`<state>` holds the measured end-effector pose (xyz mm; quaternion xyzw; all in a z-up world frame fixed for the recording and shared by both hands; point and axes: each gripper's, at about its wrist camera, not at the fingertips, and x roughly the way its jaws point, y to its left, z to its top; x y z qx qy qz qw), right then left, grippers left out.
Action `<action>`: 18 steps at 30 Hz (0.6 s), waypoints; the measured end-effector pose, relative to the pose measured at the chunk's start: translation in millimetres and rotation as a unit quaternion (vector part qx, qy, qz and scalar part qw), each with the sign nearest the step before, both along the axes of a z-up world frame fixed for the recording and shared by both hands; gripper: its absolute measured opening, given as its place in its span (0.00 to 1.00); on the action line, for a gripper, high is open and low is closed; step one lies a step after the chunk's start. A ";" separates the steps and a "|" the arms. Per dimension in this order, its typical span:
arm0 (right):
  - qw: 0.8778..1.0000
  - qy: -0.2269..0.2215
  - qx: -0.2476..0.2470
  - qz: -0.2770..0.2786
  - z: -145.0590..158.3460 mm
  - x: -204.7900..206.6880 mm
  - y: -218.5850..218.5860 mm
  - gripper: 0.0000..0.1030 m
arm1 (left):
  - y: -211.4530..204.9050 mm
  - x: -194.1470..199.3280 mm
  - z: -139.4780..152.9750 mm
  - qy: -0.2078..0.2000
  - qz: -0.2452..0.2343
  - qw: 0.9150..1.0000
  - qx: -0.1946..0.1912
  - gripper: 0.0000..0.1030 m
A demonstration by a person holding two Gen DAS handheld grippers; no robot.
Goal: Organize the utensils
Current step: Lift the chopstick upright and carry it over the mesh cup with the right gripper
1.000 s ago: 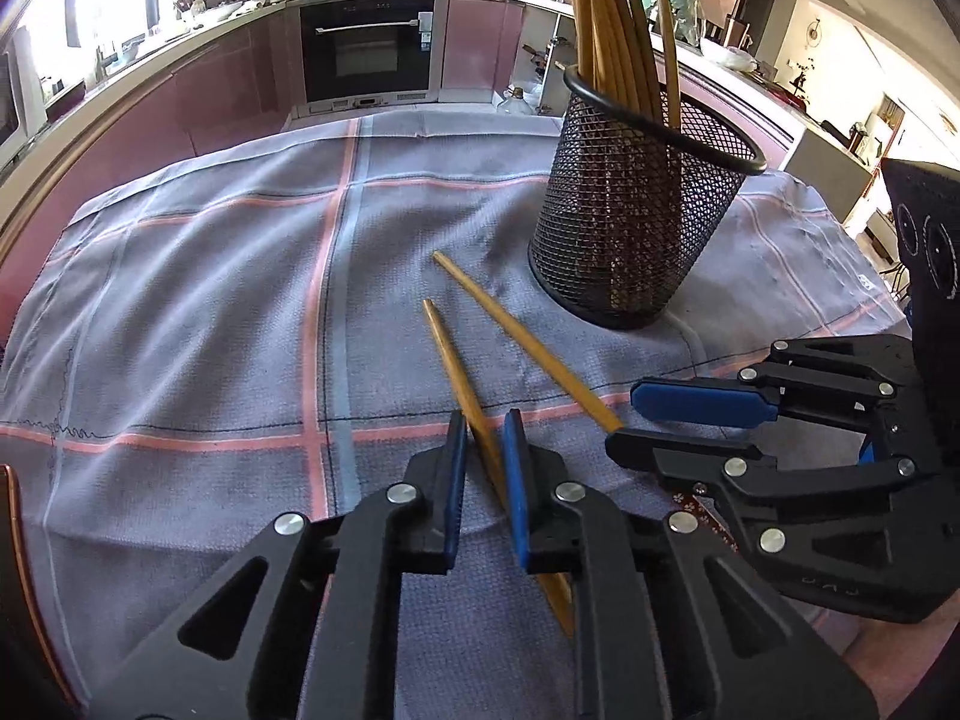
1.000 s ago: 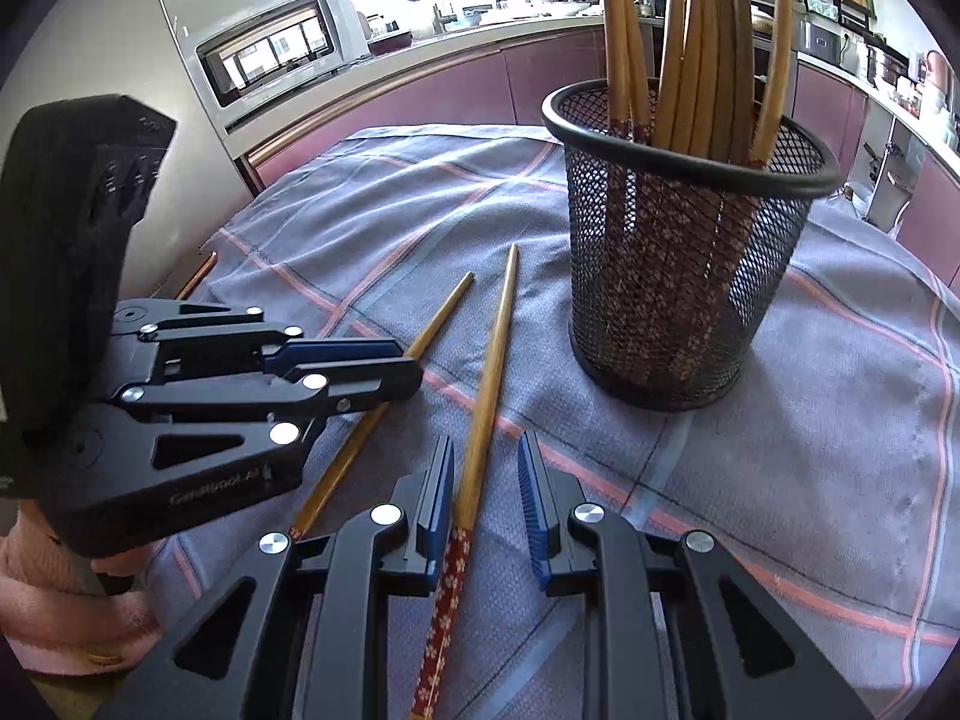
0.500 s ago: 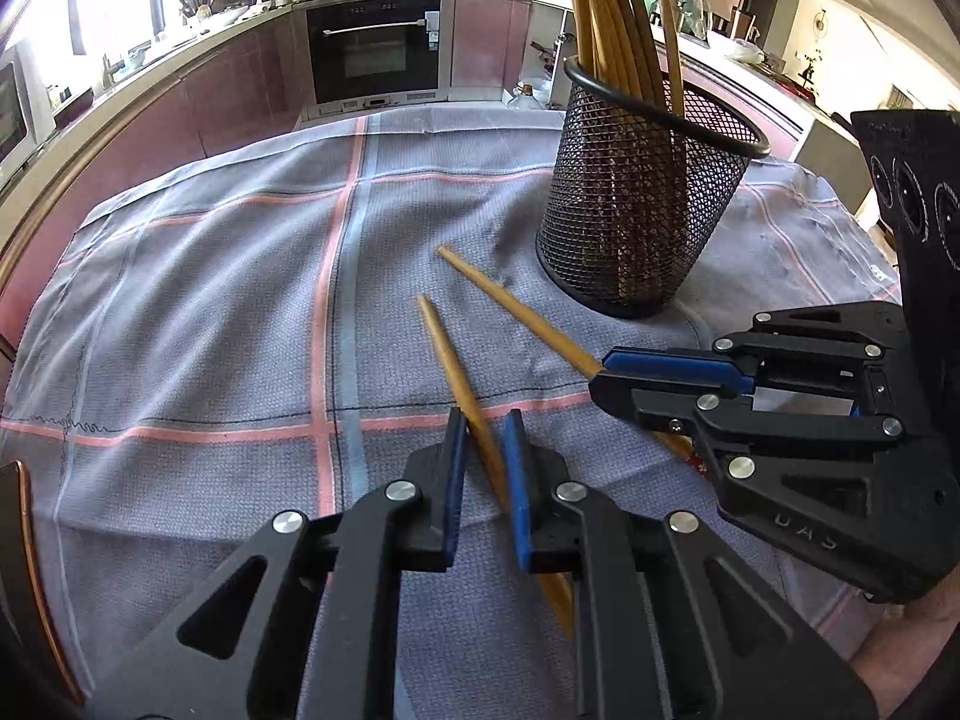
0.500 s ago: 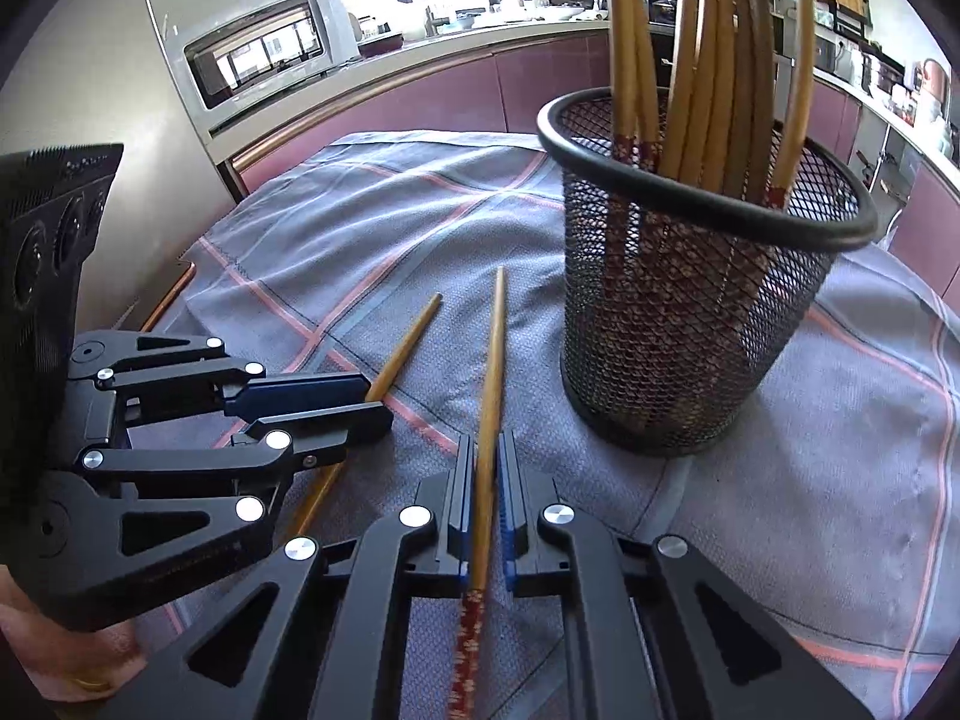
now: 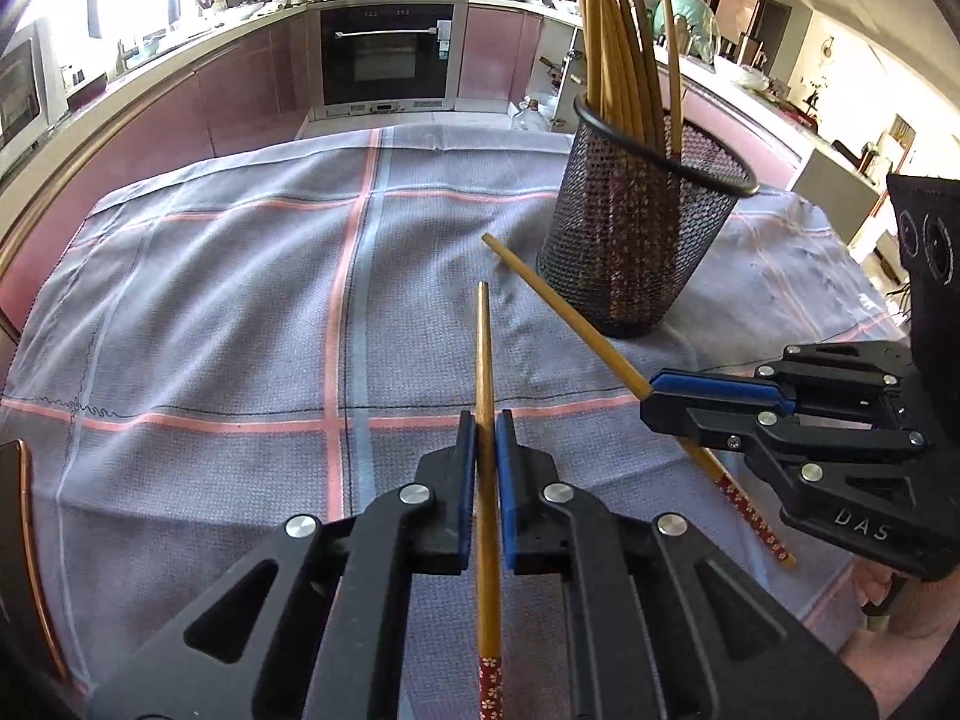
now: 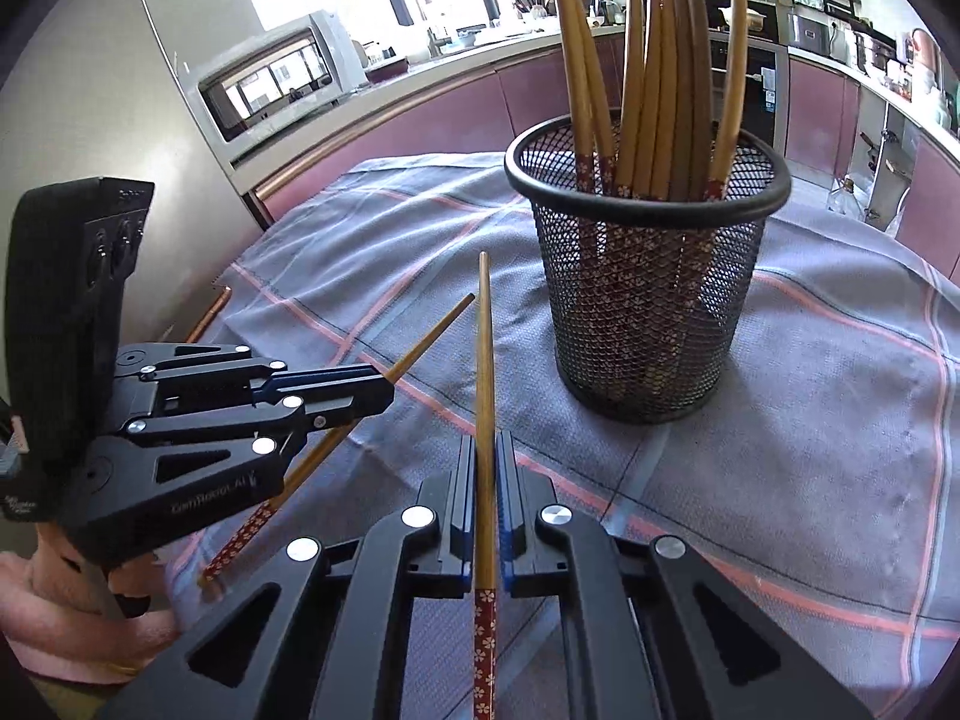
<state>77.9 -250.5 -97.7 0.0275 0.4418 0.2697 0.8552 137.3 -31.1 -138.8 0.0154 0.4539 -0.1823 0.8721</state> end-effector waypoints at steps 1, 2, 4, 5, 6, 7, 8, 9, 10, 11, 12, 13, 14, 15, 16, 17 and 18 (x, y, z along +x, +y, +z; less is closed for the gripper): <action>1.000 0.000 0.009 0.002 2.1 -1.7 -2.6 0.05 | 1.4 -1.0 2.2 -0.001 -0.001 1.000 -0.005 0.07; 1.000 -0.001 0.015 0.004 4.4 -3.8 -4.2 0.05 | 2.9 -2.1 4.6 -0.002 -0.001 1.000 -0.010 0.07; 1.000 -0.009 0.026 0.006 10.7 -8.6 -7.9 0.05 | 6.2 -4.3 10.3 -0.004 -0.003 1.000 -0.021 0.07; 0.999 -0.013 0.031 0.007 13.9 -10.7 -9.4 0.05 | 7.9 -5.4 13.5 -0.004 -0.006 1.000 -0.030 0.07; 0.999 -0.017 0.036 0.008 17.4 -13.2 -11.4 0.05 | 9.4 -6.7 16.9 -0.005 -0.009 0.999 -0.039 0.07; 0.999 -0.021 0.041 0.008 20.5 -15.0 -13.2 0.05 | 10.6 -8.2 20.5 -0.007 -0.010 0.999 -0.045 0.07; 0.999 -0.026 0.047 0.007 24.1 -17.1 -15.5 0.05 | 11.6 -9.5 24.2 -0.009 -0.012 0.999 -0.051 0.07; 0.998 -0.029 0.051 0.007 27.2 -18.1 -16.8 0.05 | 12.6 -11.3 27.4 -0.011 -0.014 0.998 -0.057 0.07; 0.998 -0.034 0.055 0.007 30.3 -19.6 -18.9 0.05 | 13.6 -13.2 31.4 -0.014 -0.016 0.998 -0.063 0.07; 0.998 -0.038 0.058 0.005 33.4 -20.4 -21.0 0.05 | 14.5 -14.9 35.5 -0.018 -0.018 0.997 -0.068 0.07; 0.997 -0.043 0.062 0.004 36.7 -21.5 -22.6 0.05 | 14.9 -16.9 38.5 -0.020 -0.021 0.997 -0.072 0.07; 0.997 -0.047 0.066 0.002 39.6 -22.6 -24.5 0.05 | 15.7 -18.6 42.2 -0.022 -0.024 0.996 -0.078 0.07; 0.996 -0.052 0.070 0.001 42.3 -23.7 -26.2 0.05 | 16.7 -20.4 45.9 -0.026 -0.026 0.996 -0.083 0.07; 0.996 -0.056 0.073 -0.001 44.8 -24.7 -26.3 0.05 | 17.7 -22.3 50.0 -0.029 -0.028 0.995 -0.087 0.07; 0.995 -0.059 0.076 -0.002 46.7 -25.5 -26.7 0.05 | 18.4 -23.8 53.1 -0.031 -0.031 0.995 -0.092 0.07; 0.995 -0.063 0.079 -0.004 49.0 -26.3 -28.4 0.05 | 19.0 -24.2 56.4 -0.033 -0.033 0.994 -0.097 0.07; 0.994 -0.066 0.082 -0.005 51.3 -27.3 -32.9 0.05 | 19.8 -25.7 59.8 -0.036 -0.034 0.994 -0.101 0.07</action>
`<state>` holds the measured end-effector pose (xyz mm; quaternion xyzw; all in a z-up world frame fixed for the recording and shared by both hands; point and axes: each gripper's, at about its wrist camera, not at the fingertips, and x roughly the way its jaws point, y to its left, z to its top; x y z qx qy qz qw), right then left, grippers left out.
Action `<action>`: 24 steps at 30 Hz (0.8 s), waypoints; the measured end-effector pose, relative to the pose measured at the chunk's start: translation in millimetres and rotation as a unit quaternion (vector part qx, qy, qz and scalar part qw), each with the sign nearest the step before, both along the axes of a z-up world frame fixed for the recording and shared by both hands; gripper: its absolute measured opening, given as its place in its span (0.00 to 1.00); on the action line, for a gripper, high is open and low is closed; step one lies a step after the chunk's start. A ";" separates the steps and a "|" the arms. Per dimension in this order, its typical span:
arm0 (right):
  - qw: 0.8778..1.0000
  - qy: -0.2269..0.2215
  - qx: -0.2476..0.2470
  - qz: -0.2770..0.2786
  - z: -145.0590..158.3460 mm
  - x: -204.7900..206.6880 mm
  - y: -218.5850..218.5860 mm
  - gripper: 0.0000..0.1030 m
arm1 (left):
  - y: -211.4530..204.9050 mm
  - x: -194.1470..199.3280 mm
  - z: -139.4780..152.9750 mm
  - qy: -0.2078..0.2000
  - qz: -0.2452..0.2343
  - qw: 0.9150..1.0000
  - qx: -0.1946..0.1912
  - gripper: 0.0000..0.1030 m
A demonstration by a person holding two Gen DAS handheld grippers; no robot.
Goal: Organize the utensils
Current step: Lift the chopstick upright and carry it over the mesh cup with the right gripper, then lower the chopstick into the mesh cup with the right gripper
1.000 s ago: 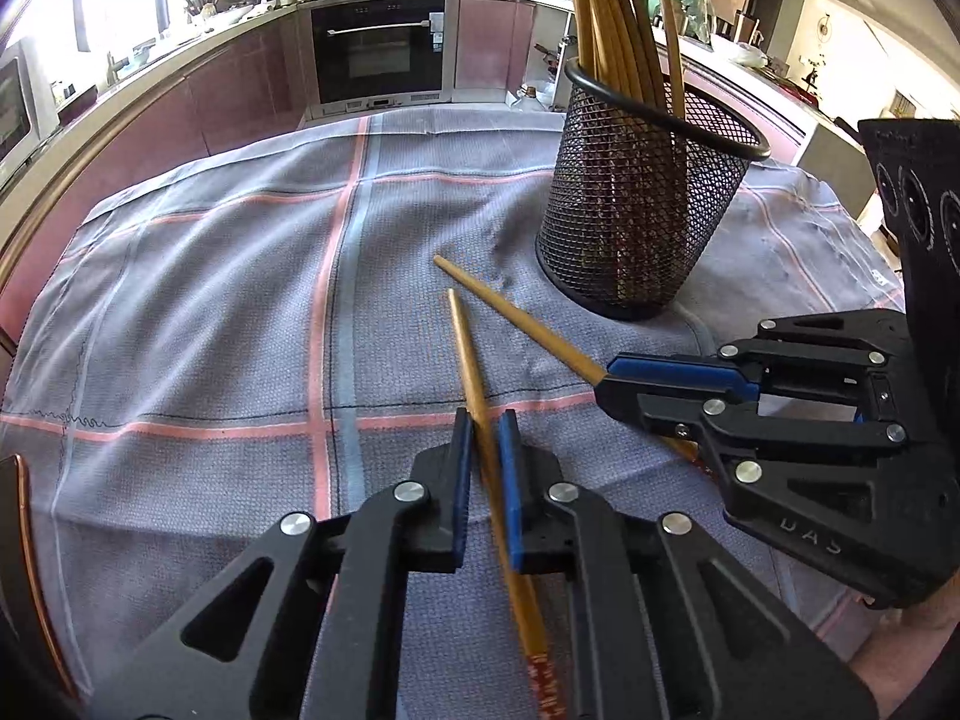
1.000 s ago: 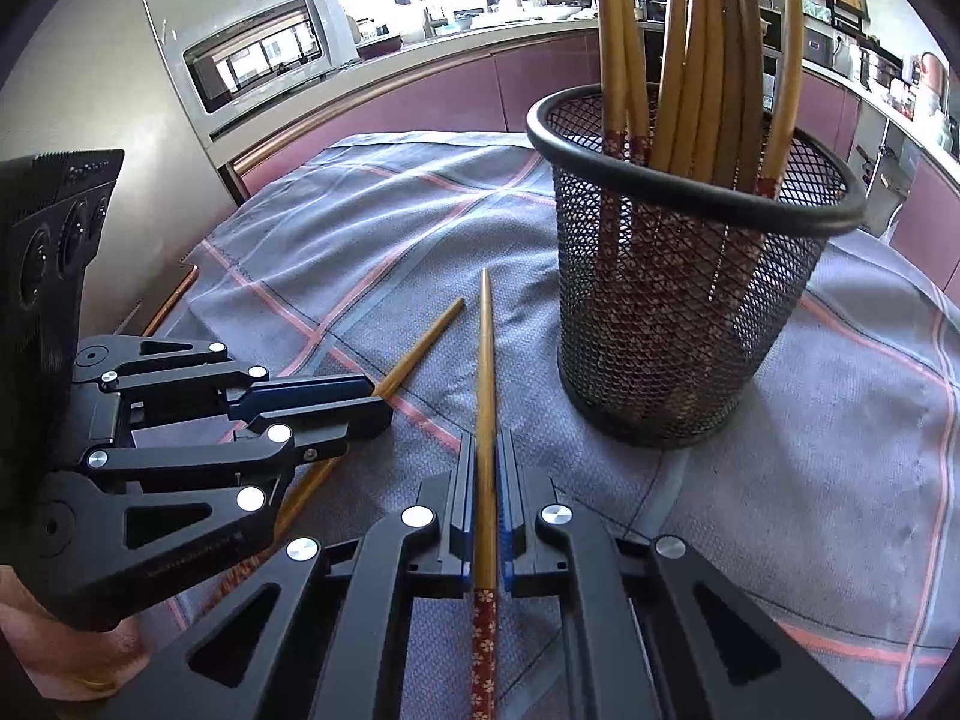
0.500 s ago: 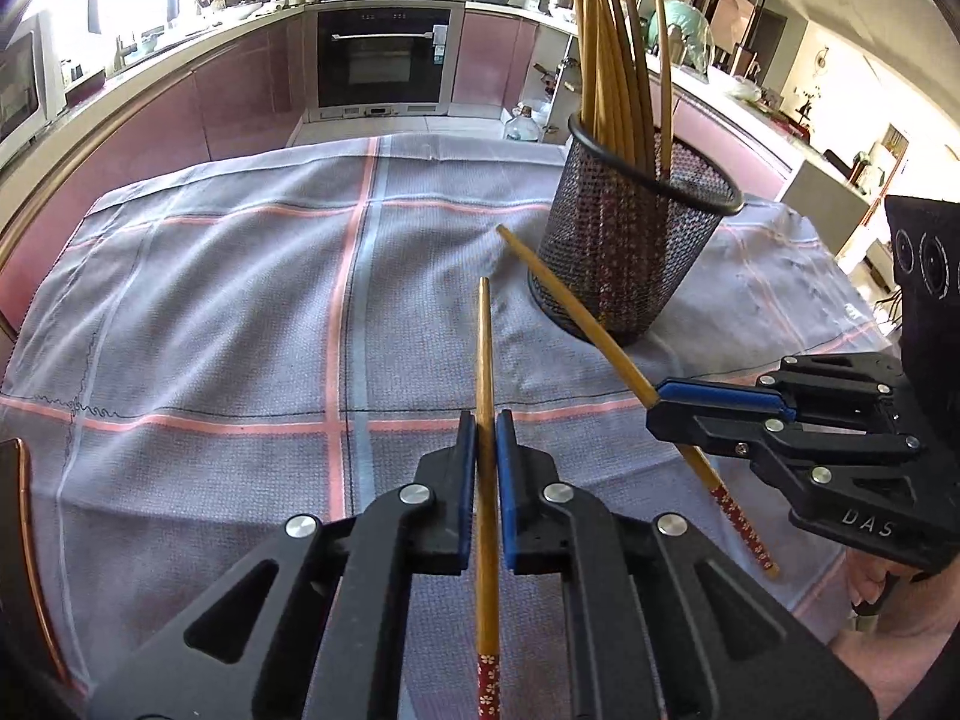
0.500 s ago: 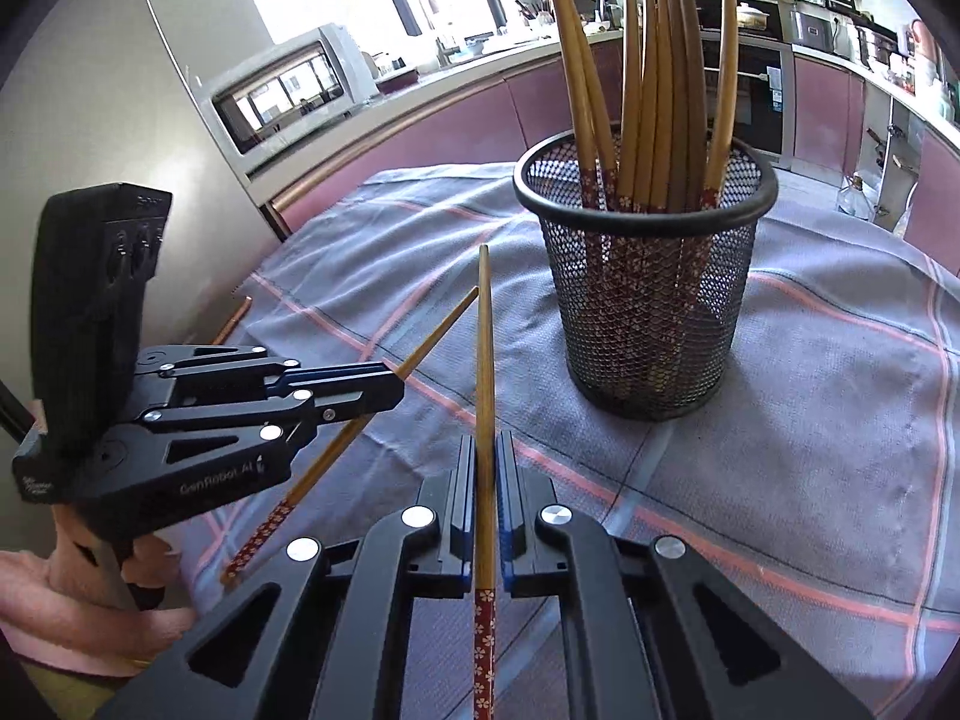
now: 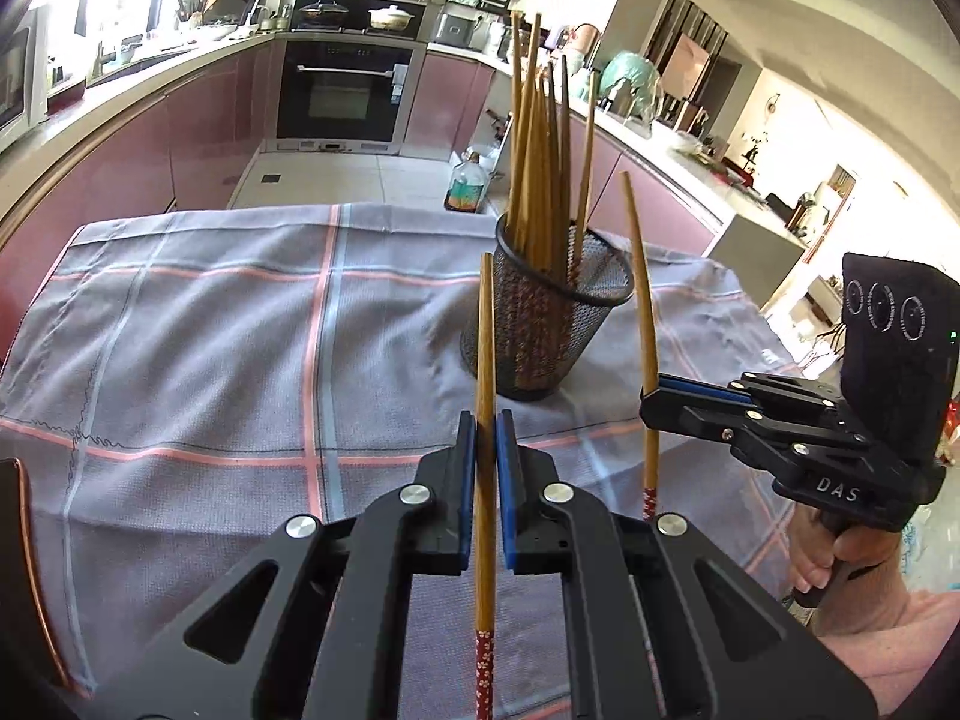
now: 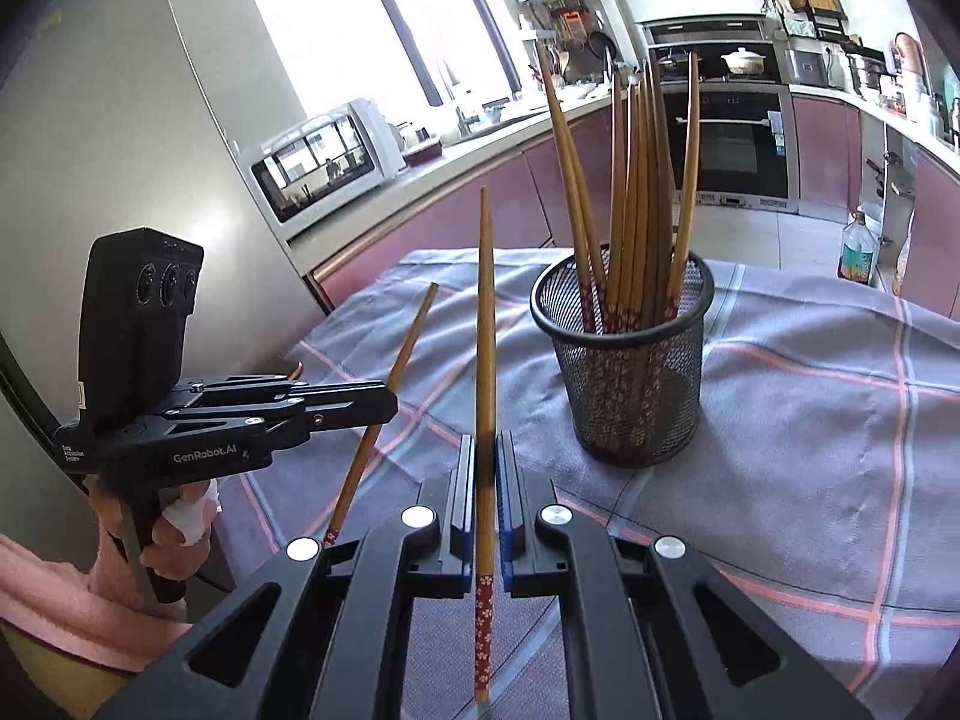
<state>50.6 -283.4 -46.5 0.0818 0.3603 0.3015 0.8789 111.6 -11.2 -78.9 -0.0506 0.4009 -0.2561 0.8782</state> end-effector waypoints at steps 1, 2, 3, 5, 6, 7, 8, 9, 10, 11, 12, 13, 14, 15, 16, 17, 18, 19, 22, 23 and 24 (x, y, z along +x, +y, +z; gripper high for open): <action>1.000 -0.002 0.003 -0.002 1.7 -0.7 -3.2 0.05 | 0.8 -1.4 2.8 -0.003 -0.001 1.000 -0.003 0.07; 1.000 -0.005 0.006 -0.002 3.4 -1.8 -5.2 0.05 | 1.7 -2.7 5.8 -0.006 -0.002 1.000 -0.007 0.07; 1.000 -0.008 0.009 -0.005 5.3 -2.4 -6.8 0.05 | 2.6 -3.9 8.6 -0.008 -0.004 1.000 -0.011 0.07; 1.000 -0.014 0.012 -0.009 8.3 -3.1 -9.0 0.05 | 4.1 -6.3 14.1 -0.011 -0.006 1.000 -0.018 0.07; 1.000 -0.016 0.014 -0.011 9.8 -3.3 -10.9 0.05 | 4.9 -7.4 16.8 -0.014 -0.007 1.000 -0.021 0.07; 1.000 -0.018 0.016 -0.013 11.4 -3.5 -12.6 0.05 | 5.7 -8.7 19.5 -0.016 -0.008 1.000 -0.025 0.07; 1.000 -0.021 0.017 -0.014 12.4 -4.2 -14.0 0.05 | 6.7 -9.9 22.2 -0.018 -0.009 0.999 -0.029 0.07; 0.999 -0.023 0.019 -0.016 13.7 -4.5 -15.6 0.05 | 7.9 -10.8 24.4 -0.021 -0.009 0.999 -0.032 0.07; 0.999 -0.025 0.021 -0.017 15.0 -4.6 -17.0 0.05 | 8.8 -12.1 27.5 -0.024 -0.009 0.999 -0.034 0.07; 0.999 -0.028 0.022 -0.019 16.2 -4.6 -18.2 0.05 | 9.4 -13.4 30.3 -0.027 -0.009 0.999 -0.036 0.07; 0.999 -0.031 0.023 -0.021 17.0 -4.4 -19.3 0.05 | 10.6 -14.4 33.7 -0.030 -0.009 0.999 -0.040 0.07; 0.999 -0.033 0.024 -0.023 18.6 -4.4 -21.0 0.05 | 11.7 -14.3 37.3 -0.032 -0.010 0.998 -0.043 0.07; 0.999 -0.036 0.025 -0.024 20.5 -4.0 -23.0 0.05 | 12.3 -15.4 40.4 -0.036 -0.010 0.998 -0.045 0.07; 0.999 -0.039 0.025 -0.027 22.1 -3.6 -23.9 0.05 | 12.9 -16.4 44.0 -0.041 -0.009 0.998 -0.046 0.07; 0.998 -0.042 0.026 -0.029 23.5 -3.1 -25.0 0.05 | 12.9 -16.9 47.3 -0.044 -0.009 0.998 -0.048 0.07; 0.998 -0.045 0.028 -0.031 25.5 -2.8 -26.4 0.05 | 12.9 -17.6 50.6 -0.048 -0.010 0.998 -0.050 0.07; 0.998 -0.048 0.029 -0.033 26.4 -4.2 -28.3 0.05 | 12.5 -18.3 53.7 -0.051 -0.010 0.997 -0.052 0.07; 0.998 -0.051 0.030 -0.034 28.0 -4.1 -29.4 0.05 | 12.3 -19.0 56.6 -0.055 -0.010 0.997 -0.053 0.07; 0.997 -0.060 0.030 -0.039 33.0 -3.6 -31.3 0.05 | 10.9 -16.5 62.6 -0.062 -0.010 0.996 -0.057 0.07; 0.997 -0.063 0.030 -0.040 34.5 -3.6 -32.1 0.05 | 10.3 -16.5 65.1 -0.065 -0.010 0.996 -0.058 0.07; 0.997 -0.065 0.030 -0.041 36.2 -4.7 -32.2 0.05 | 9.5 -16.3 67.5 -0.068 -0.010 0.996 -0.059 0.07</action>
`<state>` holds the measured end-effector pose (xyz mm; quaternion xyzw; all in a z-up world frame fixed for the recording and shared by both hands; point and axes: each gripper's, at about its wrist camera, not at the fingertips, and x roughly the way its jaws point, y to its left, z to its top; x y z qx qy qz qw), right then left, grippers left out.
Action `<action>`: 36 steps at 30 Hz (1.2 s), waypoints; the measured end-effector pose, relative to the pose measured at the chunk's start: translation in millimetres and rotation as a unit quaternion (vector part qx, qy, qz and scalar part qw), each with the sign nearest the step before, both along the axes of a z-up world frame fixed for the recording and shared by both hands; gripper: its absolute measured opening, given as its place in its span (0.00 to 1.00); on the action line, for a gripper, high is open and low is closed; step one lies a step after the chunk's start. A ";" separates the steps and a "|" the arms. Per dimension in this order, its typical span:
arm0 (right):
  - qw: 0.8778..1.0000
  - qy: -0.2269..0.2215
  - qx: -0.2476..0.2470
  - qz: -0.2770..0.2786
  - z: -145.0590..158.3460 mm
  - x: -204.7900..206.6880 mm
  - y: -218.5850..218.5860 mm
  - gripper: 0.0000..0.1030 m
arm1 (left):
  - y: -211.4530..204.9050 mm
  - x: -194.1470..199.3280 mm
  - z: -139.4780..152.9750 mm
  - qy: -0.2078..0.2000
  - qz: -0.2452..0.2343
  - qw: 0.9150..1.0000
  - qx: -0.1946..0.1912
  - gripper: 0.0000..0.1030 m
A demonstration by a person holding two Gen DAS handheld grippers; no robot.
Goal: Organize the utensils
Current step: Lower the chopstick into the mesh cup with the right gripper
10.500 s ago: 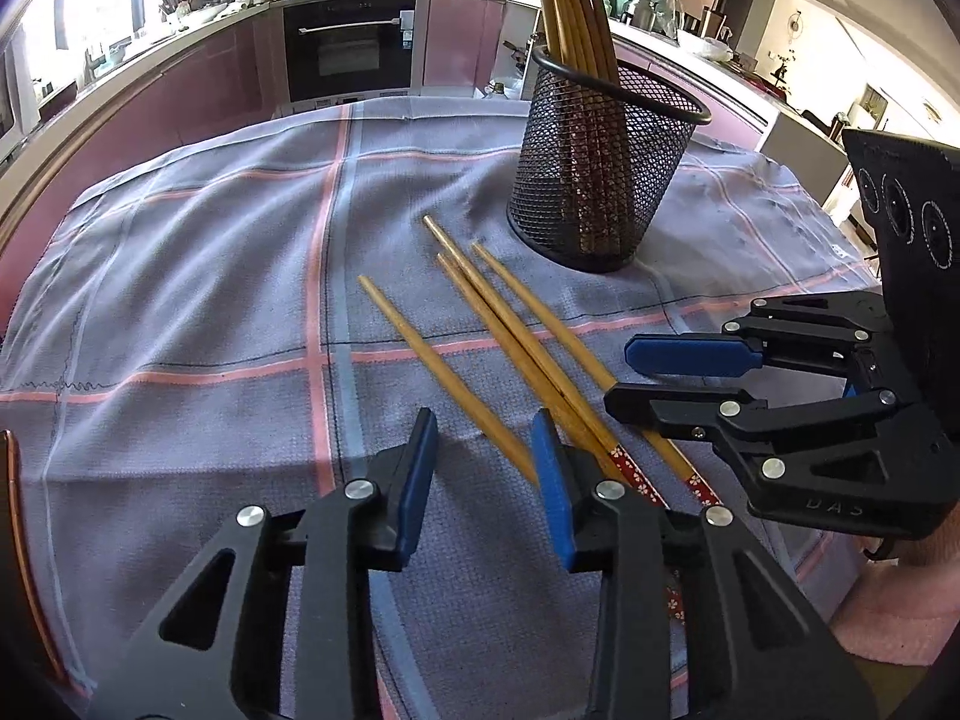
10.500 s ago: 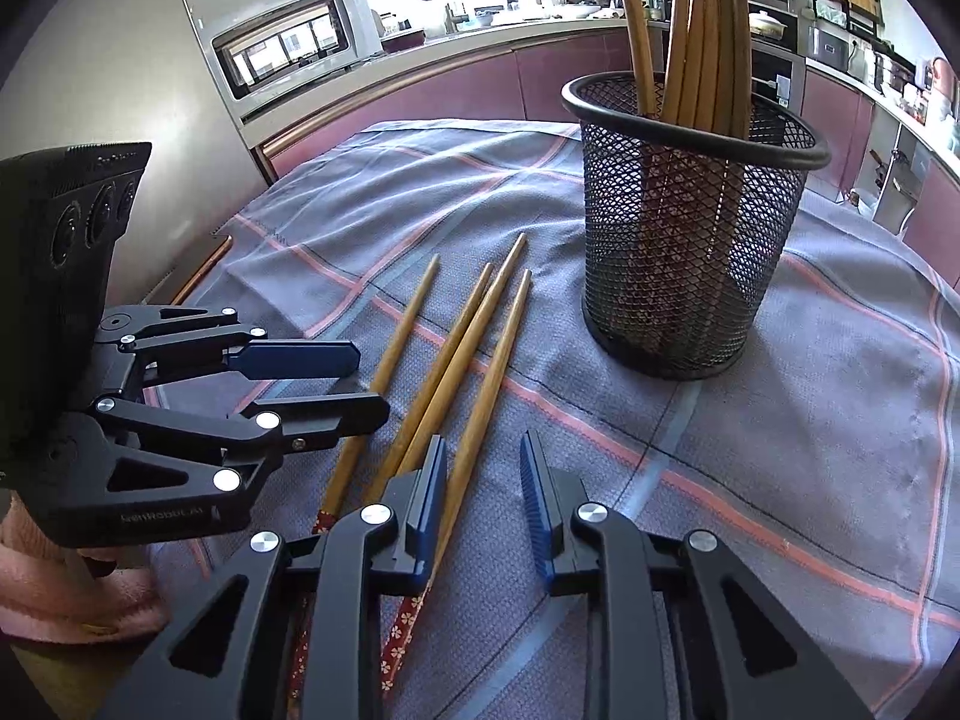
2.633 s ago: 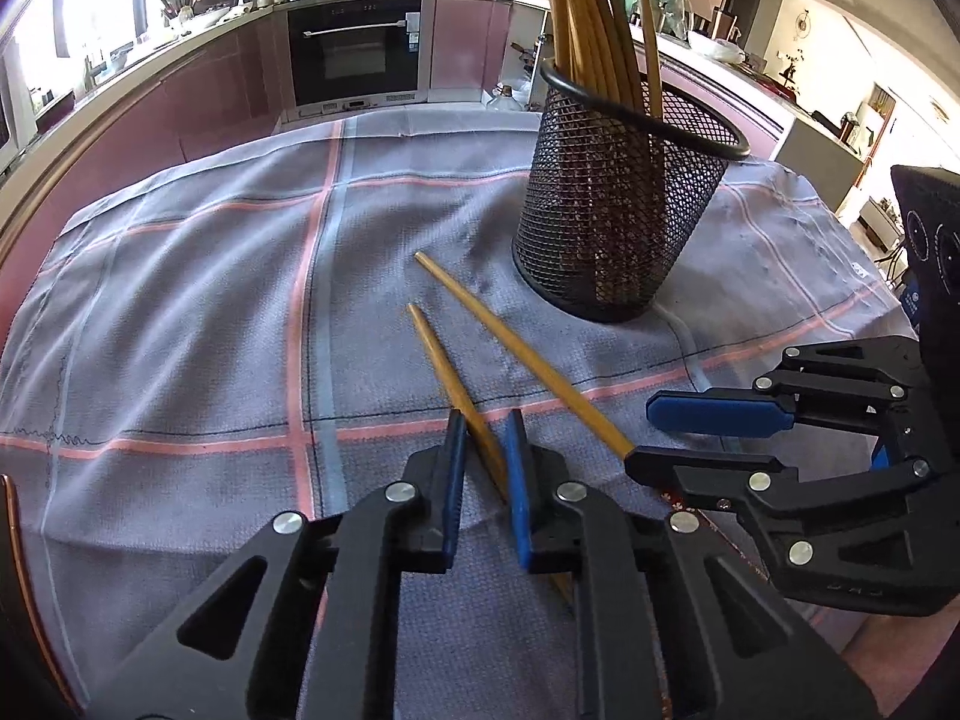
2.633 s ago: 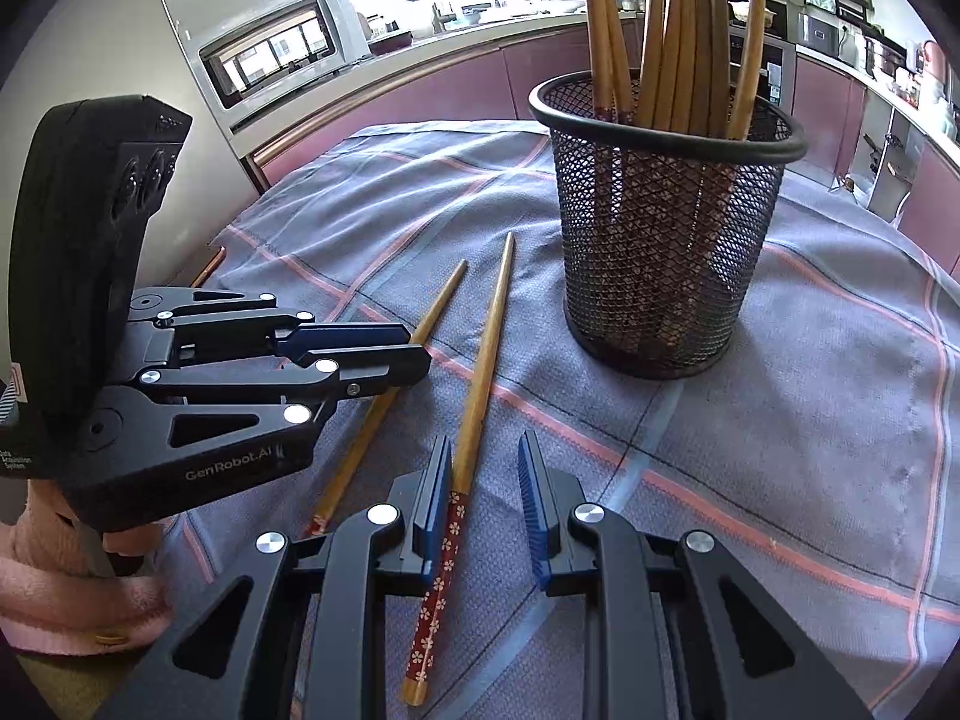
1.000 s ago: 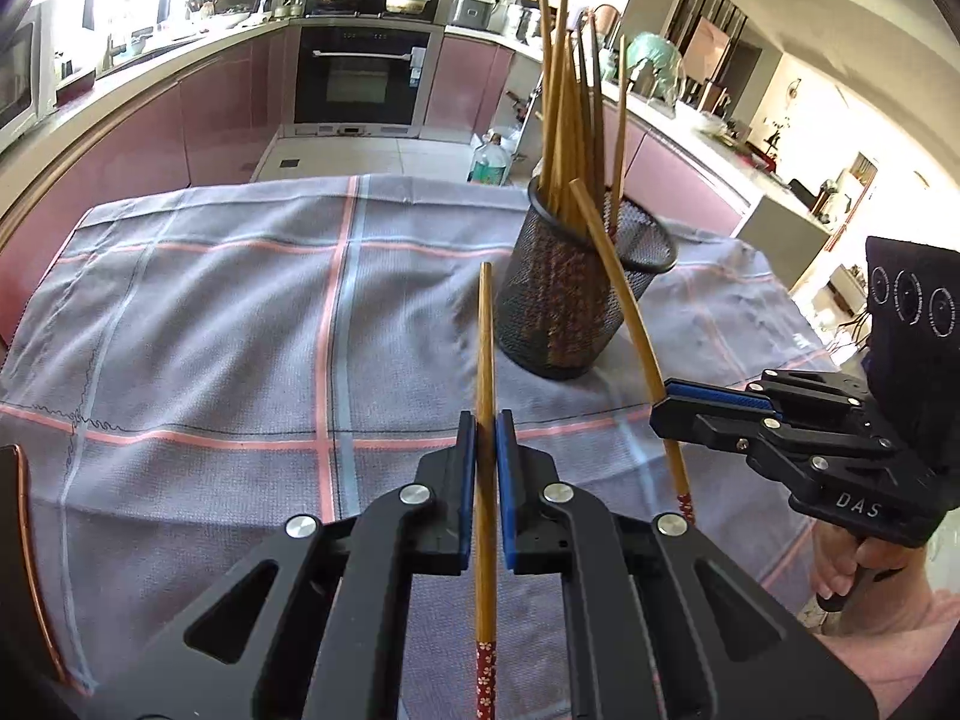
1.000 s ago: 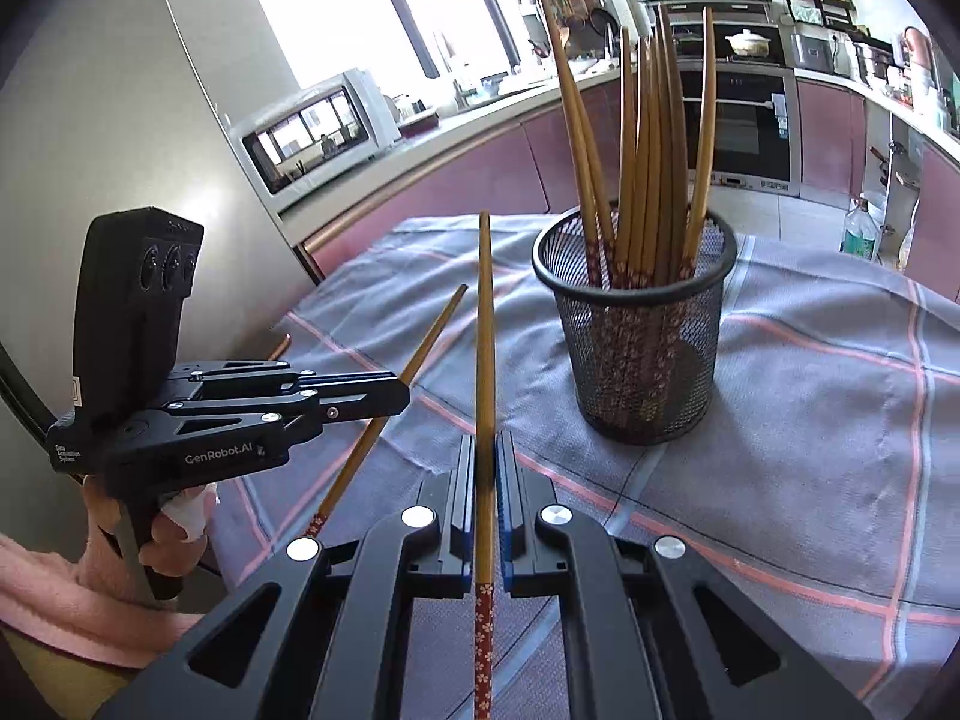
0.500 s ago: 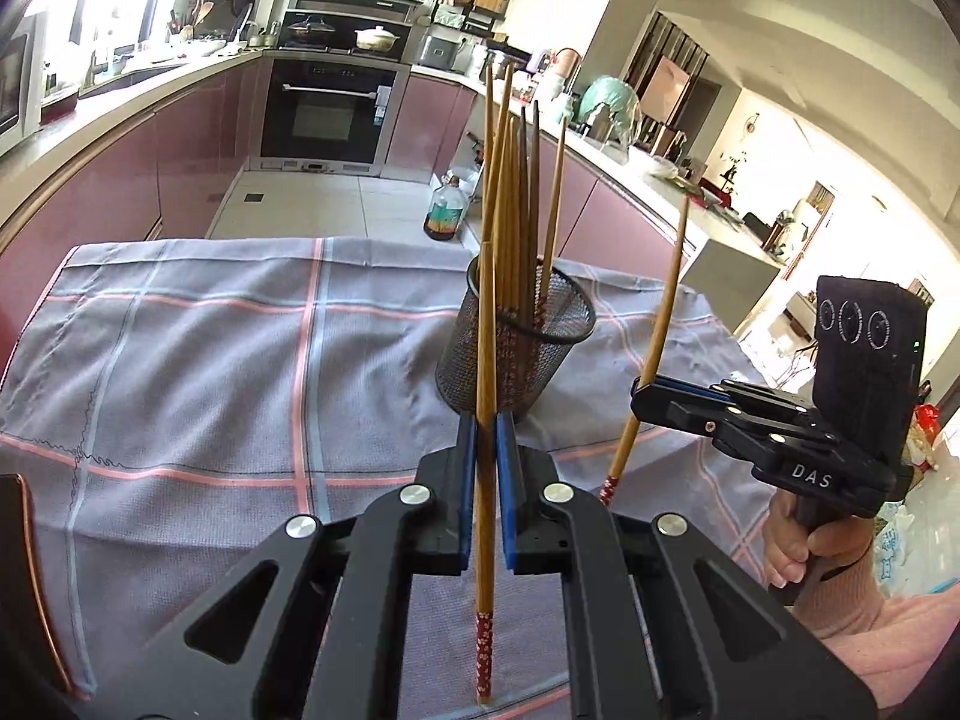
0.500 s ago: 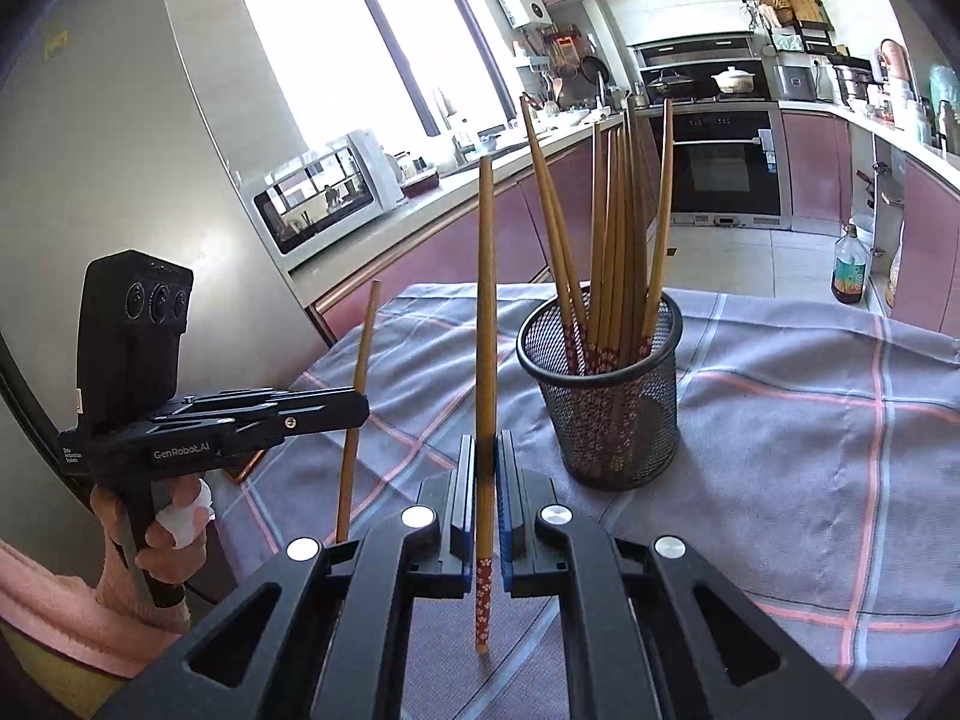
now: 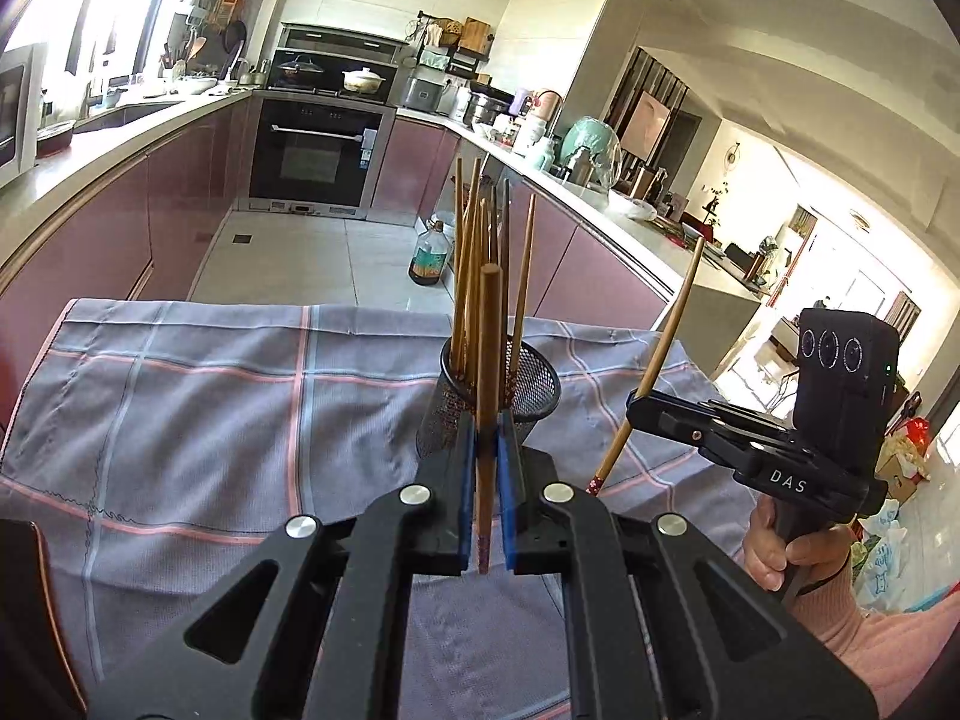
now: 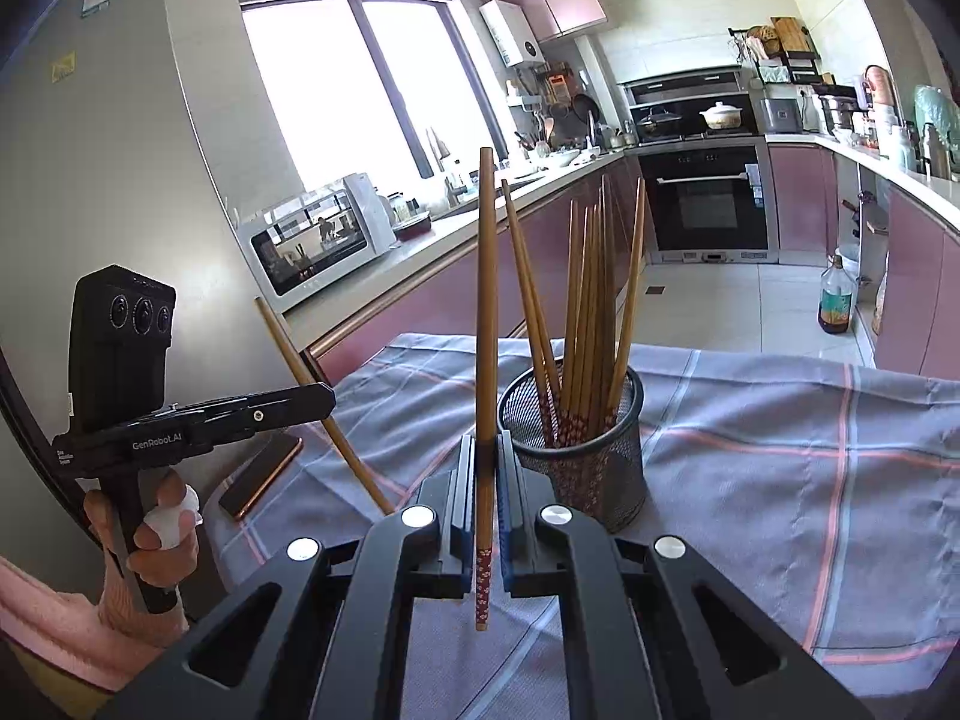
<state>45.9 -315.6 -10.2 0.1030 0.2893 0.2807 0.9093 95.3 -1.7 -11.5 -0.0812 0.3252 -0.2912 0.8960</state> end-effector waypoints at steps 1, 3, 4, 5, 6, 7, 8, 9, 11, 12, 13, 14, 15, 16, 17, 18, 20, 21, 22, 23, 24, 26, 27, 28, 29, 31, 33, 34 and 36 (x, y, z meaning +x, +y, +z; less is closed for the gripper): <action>1.000 -0.003 -0.001 -0.001 1.8 -0.2 -0.3 0.05 | -0.7 1.5 1.7 -0.002 0.000 1.000 -0.001 0.07; 1.000 -0.009 -0.001 -0.003 5.9 0.1 -1.9 0.05 | -2.4 2.8 5.7 -0.004 -0.002 1.000 -0.005 0.07; 1.000 -0.011 -0.001 -0.004 7.8 0.1 -2.8 0.05 | -2.7 3.4 7.6 -0.005 -0.001 1.000 -0.006 0.07; 1.000 -0.014 -0.001 -0.006 9.4 0.6 -3.8 0.05 | -3.0 4.8 9.2 -0.006 -0.001 1.000 -0.008 0.07; 1.000 -0.015 0.000 -0.007 10.0 0.8 -4.9 0.05 | -3.6 6.2 10.8 -0.006 -0.001 1.000 -0.009 0.07; 1.000 -0.016 0.001 -0.007 10.7 1.3 -5.3 0.05 | -4.4 8.7 11.7 -0.007 -0.002 1.000 -0.011 0.07; 1.000 -0.019 0.000 -0.009 12.1 1.8 -6.0 0.05 | -4.7 10.2 13.1 -0.007 -0.002 1.000 -0.013 0.07; 1.000 -0.020 0.000 -0.009 13.7 2.6 -7.2 0.05 | -4.7 11.6 14.8 -0.008 -0.002 1.000 -0.014 0.07; 1.000 -0.022 0.000 -0.011 16.2 3.3 -8.4 0.05 | -5.0 14.9 17.3 -0.010 -0.001 1.000 -0.014 0.07; 1.000 -0.024 0.000 -0.011 17.3 4.2 -8.9 0.05 | -5.5 15.5 18.7 -0.011 -0.001 1.000 -0.015 0.07; 1.000 -0.025 -0.001 -0.011 18.3 5.0 -9.5 0.05 | -7.1 18.3 19.1 -0.012 -0.001 1.000 -0.015 0.07; 1.000 -0.026 -0.001 -0.012 18.7 5.7 -10.5 0.05 | -7.9 18.8 20.3 -0.014 -0.002 1.000 -0.014 0.07; 1.000 -0.028 -0.001 -0.012 20.1 6.2 -10.6 0.05 | -9.0 19.4 21.5 -0.015 -0.002 1.000 -0.013 0.07; 0.999 -0.030 -0.001 -0.012 21.3 6.5 -11.0 0.05 | -9.5 20.6 22.3 -0.017 -0.002 1.000 -0.012 0.07; 0.999 -0.031 -0.001 -0.013 22.7 7.2 -11.0 0.05 | -10.1 21.3 23.7 -0.019 -0.002 1.000 -0.011 0.07; 0.999 -0.033 -0.001 -0.014 23.9 7.2 -11.4 0.05 | -10.8 22.3 25.7 -0.021 -0.002 1.000 -0.011 0.07; 0.999 -0.036 -0.001 -0.014 26.2 7.1 -11.7 0.05 | -11.0 24.6 28.4 -0.024 -0.001 1.000 -0.011 0.07; 0.999 -0.037 -0.002 -0.015 27.5 8.5 -11.5 0.05 | -11.0 26.0 29.6 -0.026 0.000 1.000 -0.012 0.07; 0.999 -0.038 -0.002 -0.015 28.6 8.6 -11.8 0.05 | -11.1 26.9 31.2 -0.029 0.000 1.000 -0.013 0.07; 0.999 -0.040 -0.002 -0.015 29.9 8.2 -11.9 0.05 | -11.3 27.3 33.0 -0.031 0.000 0.999 -0.013 0.07; 0.999 -0.041 -0.002 -0.016 31.1 8.4 -12.1 0.05 | -11.7 27.7 35.2 -0.033 0.000 0.999 -0.013 0.07; 0.999 -0.044 -0.002 -0.017 33.6 9.6 -12.7 0.05 | -12.5 28.1 38.9 -0.040 0.001 0.999 -0.013 0.07; 0.999 -0.046 -0.001 -0.018 35.0 10.3 -13.3 0.05 | -12.8 28.2 41.0 -0.043 0.001 0.999 -0.013 0.07; 0.999 -0.048 -0.002 -0.019 36.1 11.5 -14.1 0.05 | -12.6 28.5 41.3 -0.046 0.001 0.999 -0.013 0.07; 0.999 -0.049 -0.001 -0.019 37.1 12.0 -14.6 0.05 | -12.7 29.5 43.2 -0.048 0.002 0.999 -0.013 0.07; 0.998 -0.053 -0.001 -0.020 40.2 12.7 -15.5 0.05 | -12.4 30.5 47.1 -0.054 0.004 0.998 -0.014 0.07; 0.998 -0.057 -0.001 -0.020 43.0 14.7 -14.9 0.05 | -12.4 30.7 50.5 -0.059 0.005 0.998 -0.016 0.07; 0.998 -0.059 -0.001 -0.020 44.7 15.5 -14.6 0.05 | -12.3 30.8 52.4 -0.062 0.005 0.998 -0.016 0.07; 0.998 -0.063 -0.001 -0.019 47.9 17.5 -13.6 0.05 | -13.6 30.9 56.8 -0.068 0.005 0.998 -0.016 0.07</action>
